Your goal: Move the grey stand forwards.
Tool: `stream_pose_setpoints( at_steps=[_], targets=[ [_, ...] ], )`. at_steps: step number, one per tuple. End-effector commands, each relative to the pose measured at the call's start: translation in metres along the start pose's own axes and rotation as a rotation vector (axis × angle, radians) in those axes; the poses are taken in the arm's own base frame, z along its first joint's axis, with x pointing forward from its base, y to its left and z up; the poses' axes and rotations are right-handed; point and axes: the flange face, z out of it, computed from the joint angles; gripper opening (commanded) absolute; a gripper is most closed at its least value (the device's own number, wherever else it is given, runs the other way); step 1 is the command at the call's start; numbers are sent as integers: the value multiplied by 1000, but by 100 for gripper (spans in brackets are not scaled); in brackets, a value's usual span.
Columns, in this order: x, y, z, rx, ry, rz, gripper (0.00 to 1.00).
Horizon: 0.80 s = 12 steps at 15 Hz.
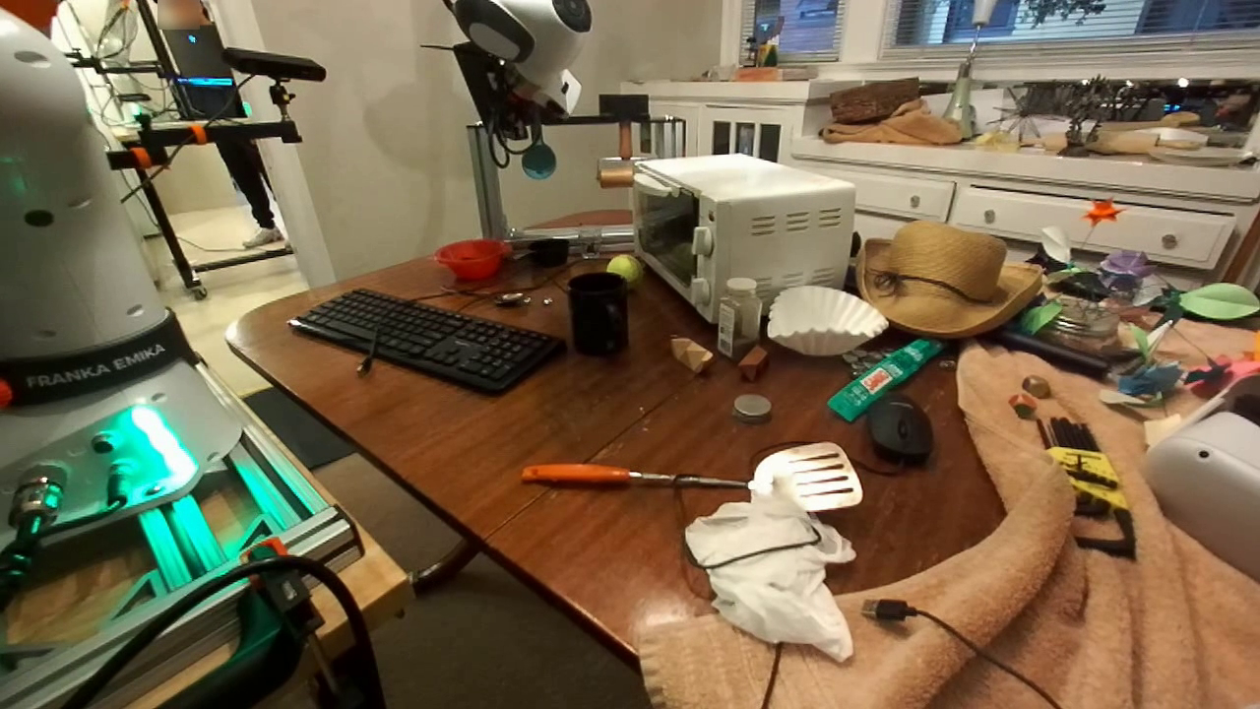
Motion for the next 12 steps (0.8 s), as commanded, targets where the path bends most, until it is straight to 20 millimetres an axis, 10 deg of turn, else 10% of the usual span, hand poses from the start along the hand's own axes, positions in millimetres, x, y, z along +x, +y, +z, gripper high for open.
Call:
stream_pose_setpoints(
  at_steps=[1, 7, 12],
  targets=[
    [-3, -31, -33, 19, 5, -37, 38],
    [-12, -47, -43, -43, 33, -58, 77],
    [-21, -83, -90, -222, 75, -108, 100]
  ],
)
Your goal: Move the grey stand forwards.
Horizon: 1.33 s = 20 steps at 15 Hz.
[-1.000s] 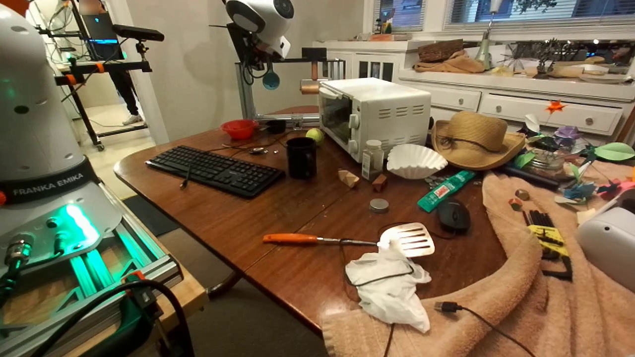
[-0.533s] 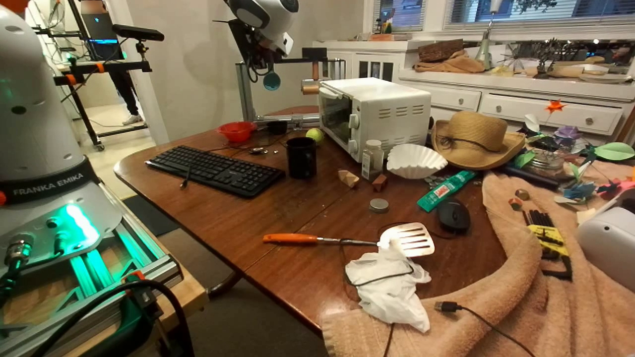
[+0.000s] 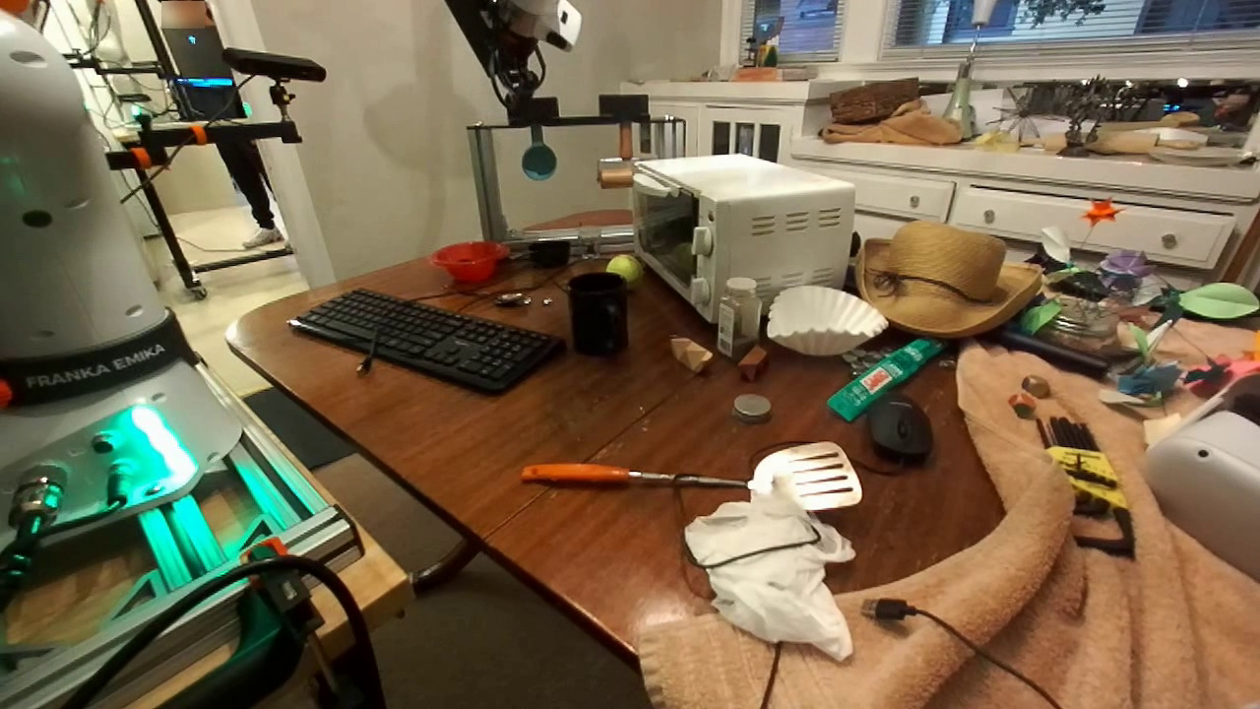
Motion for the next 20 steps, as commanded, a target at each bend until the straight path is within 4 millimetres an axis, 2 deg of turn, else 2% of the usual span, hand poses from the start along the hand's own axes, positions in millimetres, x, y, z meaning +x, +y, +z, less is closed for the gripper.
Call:
stream_pose_setpoints(
  at_steps=[1, 5, 9, 13, 14, 16, 20],
  targets=[
    [-19, -20, -40, -155, 3, -2, 100],
    [-40, -36, -70, -323, -116, -19, 100],
    [-68, -59, -95, -420, -272, -128, 100],
    [-86, -67, -125, -496, -368, -244, 100],
    [-75, -69, -112, -461, -341, -191, 100],
    [-78, -72, -123, -479, -341, -225, 100],
    [-80, -70, -124, -482, -347, -236, 100]
  ],
)
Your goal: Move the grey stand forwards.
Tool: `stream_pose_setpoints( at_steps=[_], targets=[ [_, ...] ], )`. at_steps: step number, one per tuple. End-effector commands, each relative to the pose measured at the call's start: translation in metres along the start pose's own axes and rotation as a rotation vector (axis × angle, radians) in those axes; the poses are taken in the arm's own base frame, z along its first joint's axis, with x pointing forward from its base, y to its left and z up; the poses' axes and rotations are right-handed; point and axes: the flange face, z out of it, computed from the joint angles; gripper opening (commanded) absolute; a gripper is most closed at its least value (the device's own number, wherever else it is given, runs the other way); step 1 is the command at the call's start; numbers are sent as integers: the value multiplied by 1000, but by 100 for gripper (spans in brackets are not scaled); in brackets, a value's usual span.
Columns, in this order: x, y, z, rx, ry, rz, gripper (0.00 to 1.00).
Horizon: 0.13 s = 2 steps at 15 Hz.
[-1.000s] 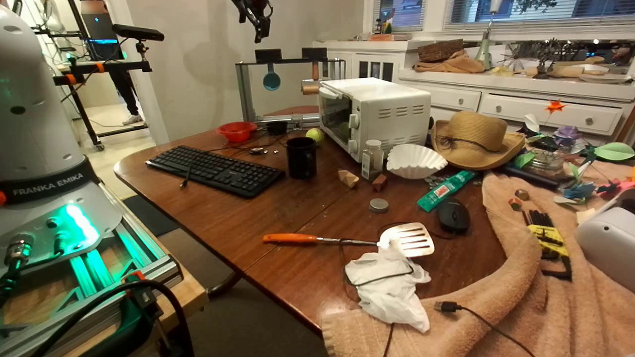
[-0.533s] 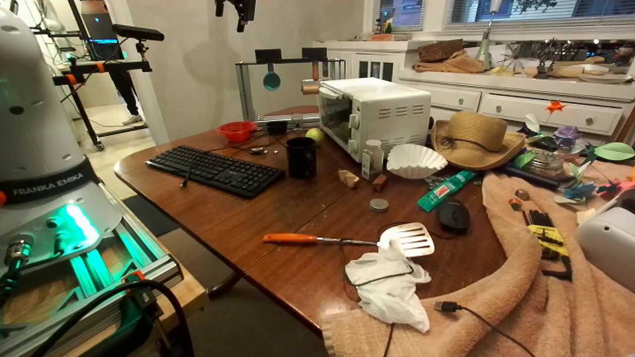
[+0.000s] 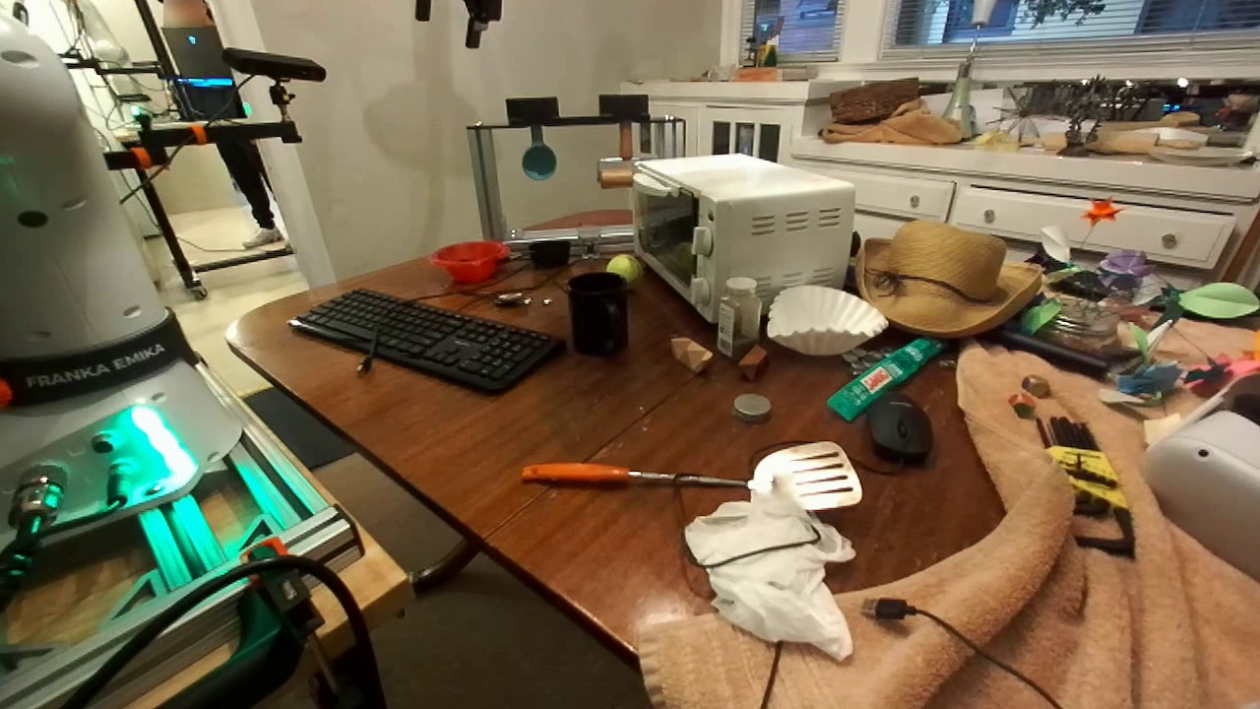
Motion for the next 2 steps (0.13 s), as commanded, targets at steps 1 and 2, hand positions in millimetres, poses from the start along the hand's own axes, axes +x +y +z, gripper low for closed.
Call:
stream_pose_setpoints(
  at_steps=[1, 2],
  targets=[
    [0, 0, 0, 0, -1, 0, 100],
    [0, 0, 0, 0, -1, -1, 100]
  ],
)
